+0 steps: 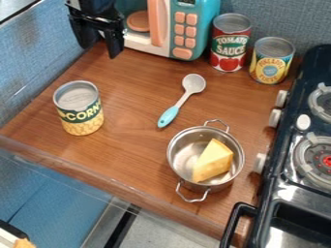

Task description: Put the blue spoon above the can

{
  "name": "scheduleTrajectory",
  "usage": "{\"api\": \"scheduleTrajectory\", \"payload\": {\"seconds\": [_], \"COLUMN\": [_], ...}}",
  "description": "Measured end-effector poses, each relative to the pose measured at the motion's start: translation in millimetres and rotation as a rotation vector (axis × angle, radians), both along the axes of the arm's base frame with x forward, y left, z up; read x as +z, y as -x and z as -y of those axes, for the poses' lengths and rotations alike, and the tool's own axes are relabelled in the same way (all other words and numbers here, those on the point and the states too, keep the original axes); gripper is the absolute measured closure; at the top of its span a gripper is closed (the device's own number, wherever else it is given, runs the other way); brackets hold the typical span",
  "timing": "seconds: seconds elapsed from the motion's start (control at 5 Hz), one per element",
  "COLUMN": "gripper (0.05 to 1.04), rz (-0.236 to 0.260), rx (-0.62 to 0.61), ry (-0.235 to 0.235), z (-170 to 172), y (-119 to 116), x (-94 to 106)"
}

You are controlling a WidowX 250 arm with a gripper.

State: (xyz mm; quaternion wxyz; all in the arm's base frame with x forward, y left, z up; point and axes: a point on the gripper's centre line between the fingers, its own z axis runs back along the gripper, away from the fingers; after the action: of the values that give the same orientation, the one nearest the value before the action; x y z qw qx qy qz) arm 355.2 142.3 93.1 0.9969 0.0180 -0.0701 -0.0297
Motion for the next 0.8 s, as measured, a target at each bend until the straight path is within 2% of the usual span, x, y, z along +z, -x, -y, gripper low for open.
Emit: {"api": "scheduleTrajectory", "payload": {"seconds": [0.2,0.4,0.8], "gripper": [0.084,0.084,0.084], "rz": [-0.049,-0.070,-0.012], "rx": [-0.001,-0.071,-0.213], "ry": [0.026,0.066,0.082], "z": [4.4,45.1,118.6], "y": [4.0,1.9,-13.6], "x": [-19.2,-30.8,-34.7]}}
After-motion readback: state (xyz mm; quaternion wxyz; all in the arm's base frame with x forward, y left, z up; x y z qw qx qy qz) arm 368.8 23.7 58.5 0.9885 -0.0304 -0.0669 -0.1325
